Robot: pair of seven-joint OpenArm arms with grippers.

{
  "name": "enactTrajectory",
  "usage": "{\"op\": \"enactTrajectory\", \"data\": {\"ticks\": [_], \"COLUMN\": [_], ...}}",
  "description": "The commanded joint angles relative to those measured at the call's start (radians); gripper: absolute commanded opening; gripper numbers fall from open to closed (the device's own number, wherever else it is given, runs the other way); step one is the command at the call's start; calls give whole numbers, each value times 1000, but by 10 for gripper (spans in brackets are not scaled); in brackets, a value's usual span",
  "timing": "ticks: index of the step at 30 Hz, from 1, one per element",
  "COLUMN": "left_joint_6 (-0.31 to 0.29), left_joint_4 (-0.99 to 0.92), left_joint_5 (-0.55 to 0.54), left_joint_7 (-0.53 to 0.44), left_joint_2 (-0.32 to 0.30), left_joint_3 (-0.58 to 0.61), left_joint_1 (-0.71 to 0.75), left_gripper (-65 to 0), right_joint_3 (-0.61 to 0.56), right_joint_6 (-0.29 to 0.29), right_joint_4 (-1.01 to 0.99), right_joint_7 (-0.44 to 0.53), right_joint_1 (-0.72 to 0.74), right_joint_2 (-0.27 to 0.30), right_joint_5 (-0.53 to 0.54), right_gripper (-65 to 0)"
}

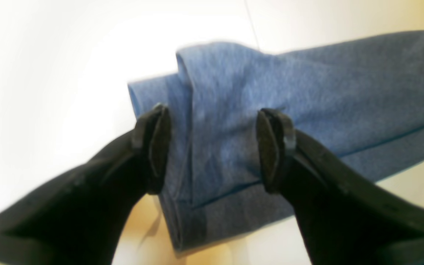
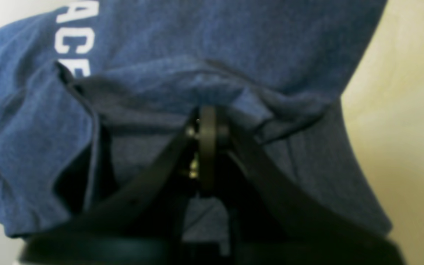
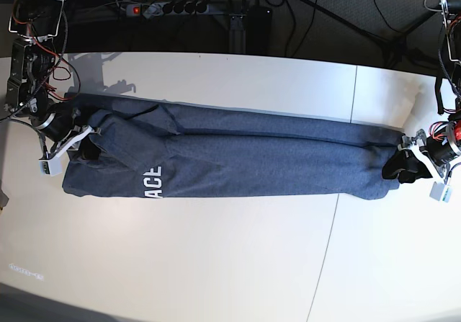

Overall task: Fold the T-shirt properly
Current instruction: 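Grasp both strip ends and pull them straight with both grippers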

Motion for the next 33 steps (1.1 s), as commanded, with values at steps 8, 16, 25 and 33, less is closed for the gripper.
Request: {"op": "enactTrajectory", "data": {"ticks": [8,16,25,33], "left_joint_6": [12,12,12,12], "left_joint_4": [4,-112,-138,-138], "left_joint_5": [90,82,-32,-37], "left_joint_7": [-74,-87,-12,42], "left_joint_2": [-25,-21,24,84], "left_joint_3": [-10,-10,-10,-10], "left_joint_1": [-10,-11,-11,-11], "left_gripper": [-250,-250,-250,-250], "right_joint_3": [2,2,2,2], "right_joint_6": [51,51,51,50], "right_joint_4": [-3,-3,-3,-3], "right_joint_7": [-52,-64,-64,-67], "right_joint_1": [-1,-3,-3,-3], "right_joint_2": [16,16,16,16], "right_joint_5": [-48,-48,-45,-44], "right_gripper": [-650,-650,-650,-650]}}
